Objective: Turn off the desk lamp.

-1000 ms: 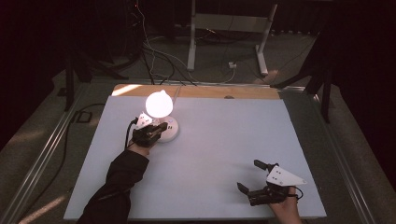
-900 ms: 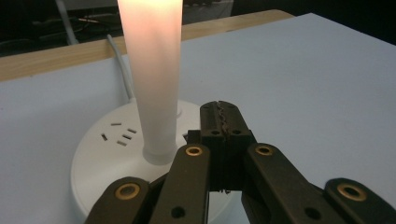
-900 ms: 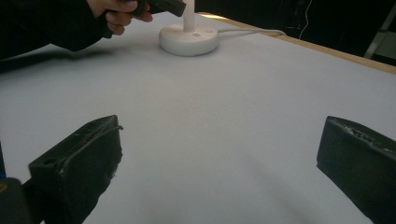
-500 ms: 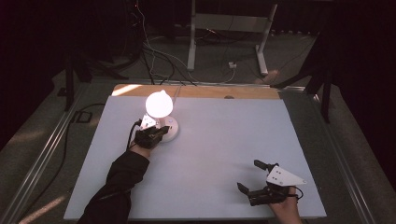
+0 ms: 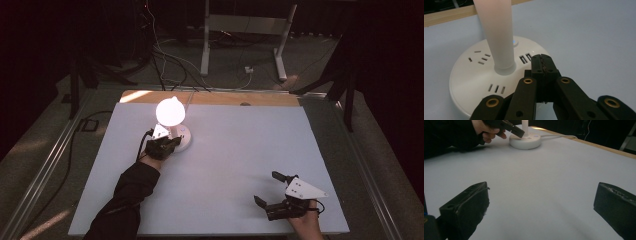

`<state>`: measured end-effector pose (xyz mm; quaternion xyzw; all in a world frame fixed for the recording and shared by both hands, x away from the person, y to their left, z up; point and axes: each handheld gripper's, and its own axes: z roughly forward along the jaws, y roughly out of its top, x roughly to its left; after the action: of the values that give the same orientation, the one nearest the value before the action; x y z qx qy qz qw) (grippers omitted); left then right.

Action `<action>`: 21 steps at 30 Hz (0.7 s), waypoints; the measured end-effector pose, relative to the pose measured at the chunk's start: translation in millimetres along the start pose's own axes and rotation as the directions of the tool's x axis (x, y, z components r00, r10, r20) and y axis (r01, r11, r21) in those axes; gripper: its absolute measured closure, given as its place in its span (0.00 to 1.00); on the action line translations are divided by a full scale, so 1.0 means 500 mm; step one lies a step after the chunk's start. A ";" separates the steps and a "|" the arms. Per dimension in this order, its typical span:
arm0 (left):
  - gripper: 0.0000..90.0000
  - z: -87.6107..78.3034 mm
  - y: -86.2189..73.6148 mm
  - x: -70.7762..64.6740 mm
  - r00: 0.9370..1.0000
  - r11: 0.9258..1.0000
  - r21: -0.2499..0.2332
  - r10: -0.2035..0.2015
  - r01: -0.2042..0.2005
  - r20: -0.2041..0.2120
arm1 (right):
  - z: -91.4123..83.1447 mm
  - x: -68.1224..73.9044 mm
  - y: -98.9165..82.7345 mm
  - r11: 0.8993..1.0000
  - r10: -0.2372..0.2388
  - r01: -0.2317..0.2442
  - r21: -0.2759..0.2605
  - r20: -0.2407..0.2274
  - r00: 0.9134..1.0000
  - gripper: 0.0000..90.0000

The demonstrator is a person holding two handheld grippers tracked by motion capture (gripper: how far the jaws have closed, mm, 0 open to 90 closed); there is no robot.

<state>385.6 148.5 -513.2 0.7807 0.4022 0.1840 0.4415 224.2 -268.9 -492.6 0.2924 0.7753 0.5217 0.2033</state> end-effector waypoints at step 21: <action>1.00 0.008 -0.003 -0.003 0.999 0.999 0.002 0.033 -0.033 -0.029 | -0.001 0.001 0.000 1.000 -0.004 0.004 0.001 -0.001 1.000 0.00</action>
<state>386.7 145.6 -516.5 0.7847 0.3958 0.2021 0.4321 223.7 -268.9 -492.3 0.2908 0.7763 0.5209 0.2035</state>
